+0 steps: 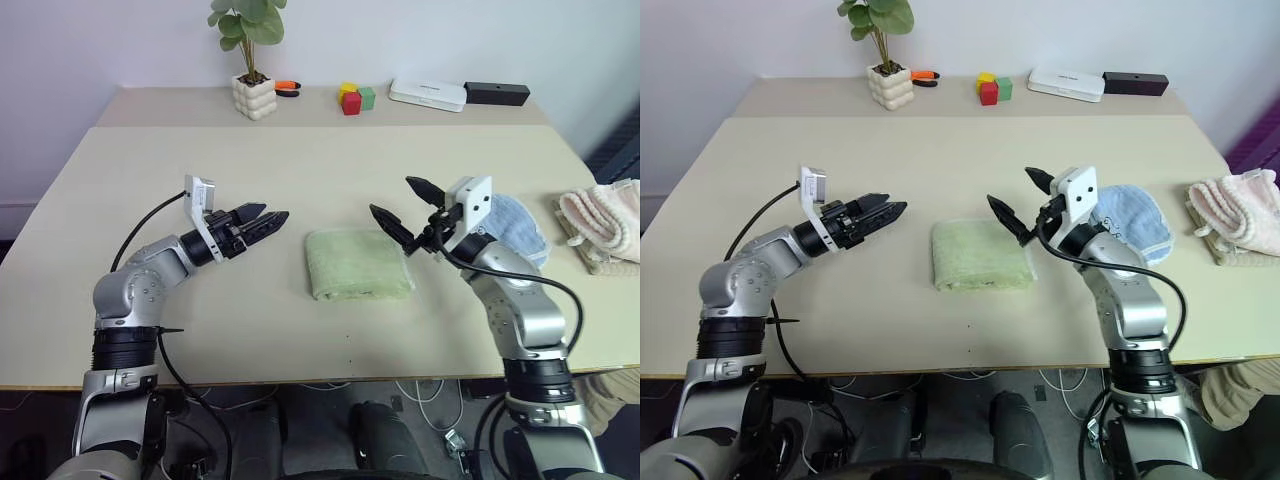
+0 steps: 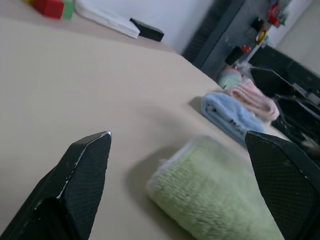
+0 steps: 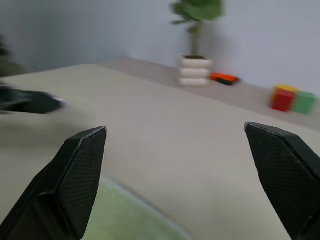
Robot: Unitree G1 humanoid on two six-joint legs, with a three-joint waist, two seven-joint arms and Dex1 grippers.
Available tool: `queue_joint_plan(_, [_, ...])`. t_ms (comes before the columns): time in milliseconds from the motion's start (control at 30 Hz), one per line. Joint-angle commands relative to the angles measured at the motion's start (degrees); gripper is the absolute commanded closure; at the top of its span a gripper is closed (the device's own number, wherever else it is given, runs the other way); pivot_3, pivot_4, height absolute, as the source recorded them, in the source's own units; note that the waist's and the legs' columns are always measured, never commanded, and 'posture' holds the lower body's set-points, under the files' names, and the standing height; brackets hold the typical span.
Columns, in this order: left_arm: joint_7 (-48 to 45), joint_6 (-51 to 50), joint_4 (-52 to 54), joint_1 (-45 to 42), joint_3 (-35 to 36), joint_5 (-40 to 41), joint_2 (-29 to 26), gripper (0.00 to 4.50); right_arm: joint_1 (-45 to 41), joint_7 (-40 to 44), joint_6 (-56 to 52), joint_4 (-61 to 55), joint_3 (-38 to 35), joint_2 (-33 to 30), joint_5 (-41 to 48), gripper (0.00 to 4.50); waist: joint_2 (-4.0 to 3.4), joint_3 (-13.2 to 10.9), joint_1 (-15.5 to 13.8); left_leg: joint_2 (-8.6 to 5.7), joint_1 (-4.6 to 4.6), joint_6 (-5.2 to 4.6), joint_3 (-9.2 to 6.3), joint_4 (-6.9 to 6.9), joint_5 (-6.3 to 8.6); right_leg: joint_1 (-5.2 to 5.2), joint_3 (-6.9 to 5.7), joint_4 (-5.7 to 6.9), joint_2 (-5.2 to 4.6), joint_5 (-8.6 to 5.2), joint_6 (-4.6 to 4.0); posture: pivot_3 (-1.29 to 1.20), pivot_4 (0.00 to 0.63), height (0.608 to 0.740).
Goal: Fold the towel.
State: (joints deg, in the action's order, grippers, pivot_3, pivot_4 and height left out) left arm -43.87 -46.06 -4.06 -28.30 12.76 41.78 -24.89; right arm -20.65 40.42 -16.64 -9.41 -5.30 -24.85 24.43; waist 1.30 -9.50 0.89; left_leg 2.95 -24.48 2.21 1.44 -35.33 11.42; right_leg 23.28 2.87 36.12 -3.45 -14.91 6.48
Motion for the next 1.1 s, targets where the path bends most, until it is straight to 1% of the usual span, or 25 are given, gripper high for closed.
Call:
queue_joint_plan(33, [5.2, -7.5, 1.8, 0.7, 3.6, 3.9, -0.8, 0.03, 0.1, 7.8, -1.8, -2.2, -4.5, -6.5, 5.6, 0.0, 0.0, 0.0, 0.0, 0.0, 0.02, 0.0, 0.0, -0.01, 0.0, -0.02, 0.0, 0.01, 0.0, 0.0, 0.0, 0.0, 0.15, 0.74])
queue_joint_plan(100, [7.9, -10.7, 1.9, 0.7, 5.0, 5.8, -0.2, 0.03, 0.1, 10.2, -3.7, -2.2, -5.8, -9.2, 8.2, 0.0, 0.02, 0.0, -0.2, 0.0, 0.01, 0.0, 0.0, -0.02, 0.0, -0.01, 0.0, 0.0, 0.0, -0.04, -0.06, 0.0, 0.15, 0.74])
queue_joint_plan(133, [10.1, -14.2, 2.2, 0.8, 5.8, 7.4, 0.3, 0.03, 0.1, 10.9, -4.8, -2.0, -6.1, -10.5, 8.9, 0.0, 0.03, 0.0, -0.2, 0.0, 0.01, 0.0, 0.0, -0.03, 0.0, -0.02, 0.0, 0.0, -0.01, -0.06, -0.09, 0.0, 0.15, 0.74])
queue_joint_plan(200, [13.9, -20.2, 3.2, 1.2, 8.9, 12.5, 2.1, 0.03, -0.2, 11.1, -4.4, -1.2, -6.3, -11.8, 8.0, 0.0, 0.03, 0.0, -0.1, 0.0, 0.02, 0.0, 0.0, -0.04, 0.0, -0.04, 0.0, 0.0, -0.01, -0.08, -0.13, 0.0, 0.15, 0.74])
queue_joint_plan(233, [15.2, -22.3, 3.5, 1.2, 10.2, 14.4, 2.6, 0.03, -0.3, 10.9, -4.2, -0.9, -6.3, -12.0, 7.9, 0.0, 0.03, 0.0, -0.1, 0.0, 0.02, 0.0, -0.01, -0.03, 0.0, -0.03, 0.0, 0.0, 0.0, -0.06, -0.1, 0.0, 0.15, 0.74])
queue_joint_plan(333, [24.4, -34.4, -0.1, -0.4, 16.9, 26.0, 7.2, 0.03, -0.3, 10.5, -4.4, -1.0, -6.2, -11.4, 8.6, 0.0, 0.03, 0.0, -0.1, 0.0, 0.02, 0.0, -0.02, -0.03, 0.0, -0.02, 0.0, 0.01, 0.0, -0.02, 0.02, 0.0, 0.15, 0.74])
queue_joint_plan(367, [27.1, -36.5, -0.7, -0.7, 18.3, 28.6, 8.5, 0.03, -0.2, 10.4, -4.3, -1.1, -6.0, -11.2, 8.5, 0.0, 0.03, 0.0, -0.1, 0.0, 0.02, 0.0, -0.03, -0.03, 0.0, -0.03, 0.0, 0.01, 0.0, -0.02, 0.04, 0.0, 0.15, 0.74])
queue_joint_plan(433, [31.1, -38.9, -0.6, -0.5, 19.0, 31.1, 10.5, 0.03, 0.1, 10.2, -4.2, -1.4, -5.8, -10.8, 8.4, 0.0, 0.03, 0.0, -0.1, -0.01, 0.02, 0.0, -0.04, -0.05, 0.0, -0.03, 0.0, 0.01, 0.0, -0.02, 0.06, 0.0, 0.15, 0.74])
queue_joint_plan(533, [35.7, -40.2, -4.2, 0.0, 19.4, 30.7, 12.1, 0.03, 0.5, 10.6, -4.2, -1.9, -6.2, -11.2, 8.7, 0.0, 0.04, 0.0, -0.1, -0.03, 0.02, 0.0, -0.04, -0.07, 0.0, -0.05, 0.0, 0.02, 0.0, -0.03, 0.06, 0.0, 0.15, 0.74])
queue_joint_plan(633, [37.2, -42.2, -6.3, 0.0, 19.2, 31.5, 12.1, 0.03, 0.6, 11.5, -3.9, -1.7, -6.6, -12.4, 8.6, 0.0, 0.04, 0.0, -0.1, -0.03, 0.02, 0.0, -0.04, -0.07, 0.0, -0.04, 0.0, 0.01, 0.0, -0.03, 0.04, 0.0, 0.15, 0.74])
queue_joint_plan(700, [38.1, -42.9, -8.0, -0.5, 19.4, 31.8, 12.4, 0.03, 1.3, 13.3, -5.2, -2.6, -7.7, -14.2, 10.2, 0.0, 0.04, 0.0, -0.2, -0.03, 0.02, 0.0, -0.04, -0.07, 0.0, -0.03, 0.0, 0.01, 0.0, -0.05, 0.02, 0.0, 0.15, 0.74])
queue_joint_plan(767, [38.4, -42.2, -9.9, -1.0, 19.1, 30.8, 12.8, 0.03, 3.1, 16.3, -5.2, -3.9, -8.9, -16.8, 11.1, 0.0, 0.04, 0.0, -0.4, -0.06, 0.01, 0.0, -0.04, -0.08, 0.0, -0.04, 0.0, 0.0, -0.02, -0.11, -0.1, 0.0, 0.15, 0.74])
queue_joint_plan(867, [37.8, -40.2, -11.8, -1.9, 18.1, 29.2, 13.7, 0.03, 5.7, 19.1, -2.7, -3.8, -9.5, -19.7, 9.4, 0.0, 0.04, 0.0, -0.5, -0.09, 0.01, 0.01, -0.04, -0.13, 0.0, -0.1, -0.01, -0.04, -0.05, -0.13, -0.14, 0.0, 0.15, 0.74])
queue_joint_plan(1100, [36.3, -38.8, -16.7, -5.6, 15.7, 27.2, 16.2, 0.03, 6.3, 18.9, -1.1, -3.1, -10.2, -20.1, 8.8, 0.0, 0.04, 0.0, -0.4, -0.09, 0.01, 0.02, -0.04, -0.24, 0.01, -0.12, 0.0, -0.04, -0.06, -0.13, -0.15, 0.0, 0.15, 0.74])
